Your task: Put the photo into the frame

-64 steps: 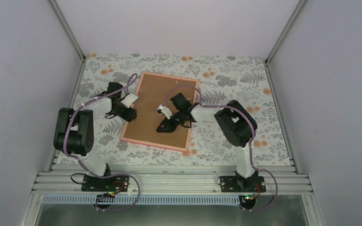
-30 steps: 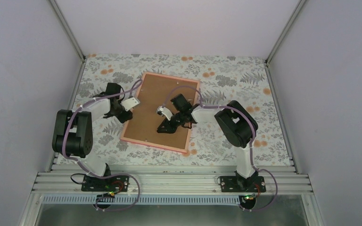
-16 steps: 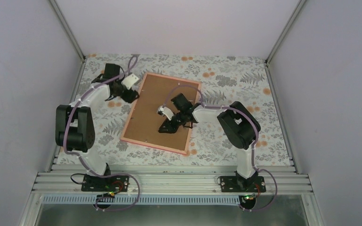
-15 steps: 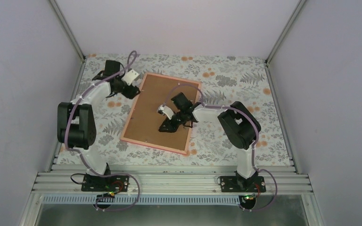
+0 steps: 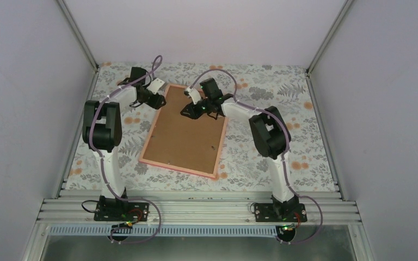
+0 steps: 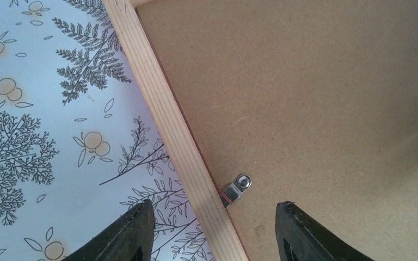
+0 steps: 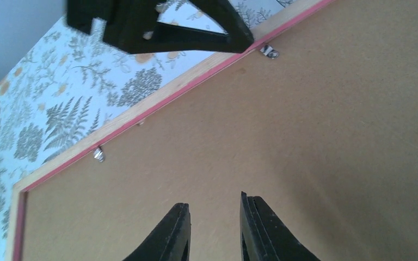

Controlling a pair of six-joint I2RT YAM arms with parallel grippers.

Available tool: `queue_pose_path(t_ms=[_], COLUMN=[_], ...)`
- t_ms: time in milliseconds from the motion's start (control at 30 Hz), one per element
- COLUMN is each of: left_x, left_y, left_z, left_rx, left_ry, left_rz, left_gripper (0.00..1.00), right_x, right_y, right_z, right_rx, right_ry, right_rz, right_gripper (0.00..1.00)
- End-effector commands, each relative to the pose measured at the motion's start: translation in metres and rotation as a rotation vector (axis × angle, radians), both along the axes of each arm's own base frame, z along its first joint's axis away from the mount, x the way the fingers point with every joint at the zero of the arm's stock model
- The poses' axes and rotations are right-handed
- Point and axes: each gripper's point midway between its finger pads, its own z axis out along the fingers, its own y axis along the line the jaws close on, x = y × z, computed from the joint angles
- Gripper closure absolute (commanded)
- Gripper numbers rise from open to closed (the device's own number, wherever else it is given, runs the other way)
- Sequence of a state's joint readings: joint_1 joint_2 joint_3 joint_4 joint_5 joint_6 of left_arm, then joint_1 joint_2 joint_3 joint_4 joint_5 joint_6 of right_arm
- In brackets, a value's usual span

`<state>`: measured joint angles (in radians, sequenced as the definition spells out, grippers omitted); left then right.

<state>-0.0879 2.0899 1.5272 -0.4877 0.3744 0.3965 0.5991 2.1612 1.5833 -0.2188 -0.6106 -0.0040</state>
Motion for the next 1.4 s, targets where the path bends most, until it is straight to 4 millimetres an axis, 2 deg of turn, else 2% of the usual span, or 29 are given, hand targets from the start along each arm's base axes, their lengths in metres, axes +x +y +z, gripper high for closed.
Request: queue_pose_path(t_ms=[0, 133, 233, 433, 567, 700, 833, 900, 1000, 1100, 1200, 1267, 1367], left_x=[-0.002, -0.008, -0.007, 0.007, 0.011, 0.007, 0.002, -0.002, -0.014, -0.031, -0.051, -0.060, -0.071], left_y=[0.002, 0.005, 0.006, 0.013, 0.007, 0.000, -0.003, -0.010, -0.020, -0.035, -0.053, -0.066, -0.085], left_z=[-0.007, -0.020, -0.027, -0.031, -0.033, -0.026, 0.001, 0.018, 0.037, 0.040, 0.033, 0.027, 0.021], left_rx=[0.054, 0.109, 0.134, 0.156, 0.130, 0.105, 0.062, 0.039, 0.039, 0.082, 0.097, 0.090, 0.048], left_ry=[-0.024, -0.025, -0.026, -0.042, -0.028, -0.030, -0.076, -0.116, -0.171, -0.209, -0.214, -0.198, -0.169], left_rz=[-0.026, -0.014, 0.007, 0.085, 0.077, 0.059, 0.061, 0.027, -0.049, -0.142, -0.224, -0.262, -0.313], left_gripper=[0.45, 0.50, 0.54, 0.68, 0.76, 0.74, 0.63, 0.56, 0.53, 0.53, 0.54, 0.56, 0.58], right_x=[0.015, 0.024, 0.018, 0.002, -0.006, -0.002, 0.008, 0.013, 0.013, 0.014, 0.023, 0.034, 0.057], right_y=[0.014, 0.023, 0.025, 0.010, 0.003, 0.002, -0.002, -0.012, -0.036, -0.066, -0.094, -0.109, -0.123], right_z=[-0.021, -0.034, -0.049, -0.080, -0.085, -0.075, -0.035, -0.014, 0.008, 0.008, 0.001, -0.001, 0.006], right_rx=[-0.022, -0.019, -0.039, -0.101, -0.116, -0.109, -0.085, -0.079, -0.101, -0.159, -0.232, -0.258, -0.254], right_ry=[0.034, 0.041, 0.052, 0.061, 0.064, 0.052, 0.003, -0.021, -0.044, -0.041, -0.046, -0.051, -0.077], right_rz=[-0.031, -0.027, -0.014, -0.006, 0.000, -0.004, -0.011, -0.023, -0.029, -0.052, -0.115, -0.162, -0.219], right_gripper=[0.76, 0.75, 0.75, 0.76, 0.76, 0.76, 0.74, 0.70, 0.59, 0.51, 0.48, 0.46, 0.37])
